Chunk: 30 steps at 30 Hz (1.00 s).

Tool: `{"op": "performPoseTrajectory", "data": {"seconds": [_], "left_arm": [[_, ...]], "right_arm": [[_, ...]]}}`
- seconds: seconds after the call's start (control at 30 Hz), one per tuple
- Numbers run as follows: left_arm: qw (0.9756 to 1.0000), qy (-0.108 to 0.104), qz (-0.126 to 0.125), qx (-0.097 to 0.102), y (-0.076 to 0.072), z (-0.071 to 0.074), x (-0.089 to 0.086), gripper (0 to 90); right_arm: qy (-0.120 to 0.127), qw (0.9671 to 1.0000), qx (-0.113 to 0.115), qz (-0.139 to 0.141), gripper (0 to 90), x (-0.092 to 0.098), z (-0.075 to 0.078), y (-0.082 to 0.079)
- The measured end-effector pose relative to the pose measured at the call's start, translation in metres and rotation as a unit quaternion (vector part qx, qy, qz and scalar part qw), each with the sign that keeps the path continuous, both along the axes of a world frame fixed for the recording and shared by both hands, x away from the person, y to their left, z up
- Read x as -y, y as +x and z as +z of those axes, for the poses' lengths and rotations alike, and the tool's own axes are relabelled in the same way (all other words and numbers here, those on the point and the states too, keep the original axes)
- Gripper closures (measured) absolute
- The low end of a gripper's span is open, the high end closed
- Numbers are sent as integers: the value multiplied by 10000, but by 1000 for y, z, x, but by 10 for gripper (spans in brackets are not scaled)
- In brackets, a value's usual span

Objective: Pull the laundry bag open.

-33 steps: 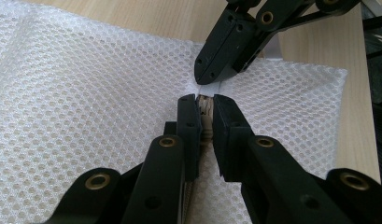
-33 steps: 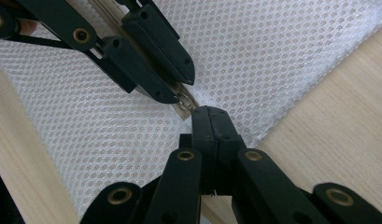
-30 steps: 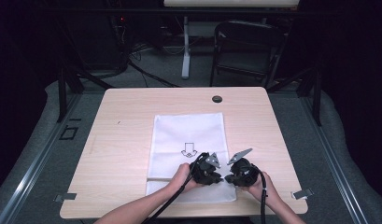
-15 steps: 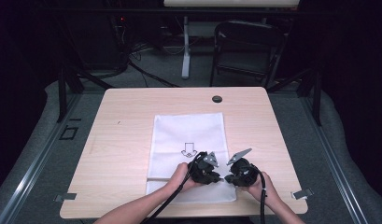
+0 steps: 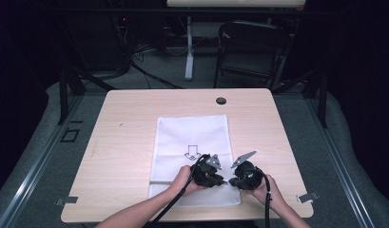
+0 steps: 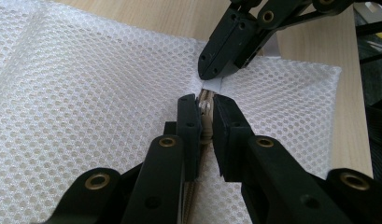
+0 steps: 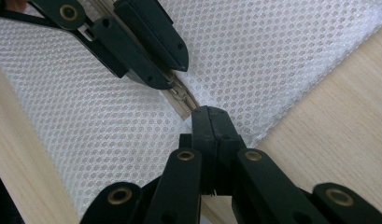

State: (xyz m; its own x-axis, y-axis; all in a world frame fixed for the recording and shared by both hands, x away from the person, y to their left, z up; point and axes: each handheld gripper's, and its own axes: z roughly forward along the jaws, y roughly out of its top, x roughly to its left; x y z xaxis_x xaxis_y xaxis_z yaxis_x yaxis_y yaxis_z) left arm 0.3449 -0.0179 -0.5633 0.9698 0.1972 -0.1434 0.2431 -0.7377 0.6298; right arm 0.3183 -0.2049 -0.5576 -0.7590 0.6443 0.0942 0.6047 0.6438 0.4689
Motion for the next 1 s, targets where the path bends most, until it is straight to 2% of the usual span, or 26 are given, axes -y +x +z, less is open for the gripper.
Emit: {"op": "performPoseTrajectory", "data": {"seconds": [0.03,0.07,0.33,0.37,0.4,0.43,0.6,0.67,0.7,0.8,0.87,0.93,1.0], "left_arm": [[9999,106,12,73,0,1,0,814],[10000,-4,2,-16,1,1,-1,814],[10000,-10,15,-43,1,0,-2,813],[10000,58,35,-30,1,1,-2,813],[9999,-52,31,-93,2,0,-2,813],[9999,-51,29,-108,2,-1,-2,813],[9999,-57,-11,-99,2,0,-3,814],[10000,-33,-36,-76,3,1,-4,814],[10000,49,-1,-53,3,2,-5,814],[10000,-20,-3,-78,3,2,-8,814],[10000,45,13,-51,3,2,-8,814],[9999,-48,-14,-142,5,1,-9,814],[9999,-2,-7,-123,5,1,-9,814]], "right_arm": [[18,10000,-5,-1,900,0,0,0],[2,10000,-21,27,900,1,0,1],[-8,10000,0,-21,900,-1,0,-1],[2,10000,2,-53,900,-1,0,-1],[-6,10000,-29,-9,900,-1,0,0],[37,10000,-16,-87,900,-2,0,-1],[-44,10000,-21,-20,900,-1,1,0],[-24,10000,-18,-48,900,0,0,0],[-23,10000,-15,-39,900,0,0,0],[-18,10000,8,-6,900,-1,0,-1],[-32,10000,-6,19,900,0,0,0],[-5,10000,-32,15,900,0,0,1],[9,10000,-54,23,900,1,0,1]]}}
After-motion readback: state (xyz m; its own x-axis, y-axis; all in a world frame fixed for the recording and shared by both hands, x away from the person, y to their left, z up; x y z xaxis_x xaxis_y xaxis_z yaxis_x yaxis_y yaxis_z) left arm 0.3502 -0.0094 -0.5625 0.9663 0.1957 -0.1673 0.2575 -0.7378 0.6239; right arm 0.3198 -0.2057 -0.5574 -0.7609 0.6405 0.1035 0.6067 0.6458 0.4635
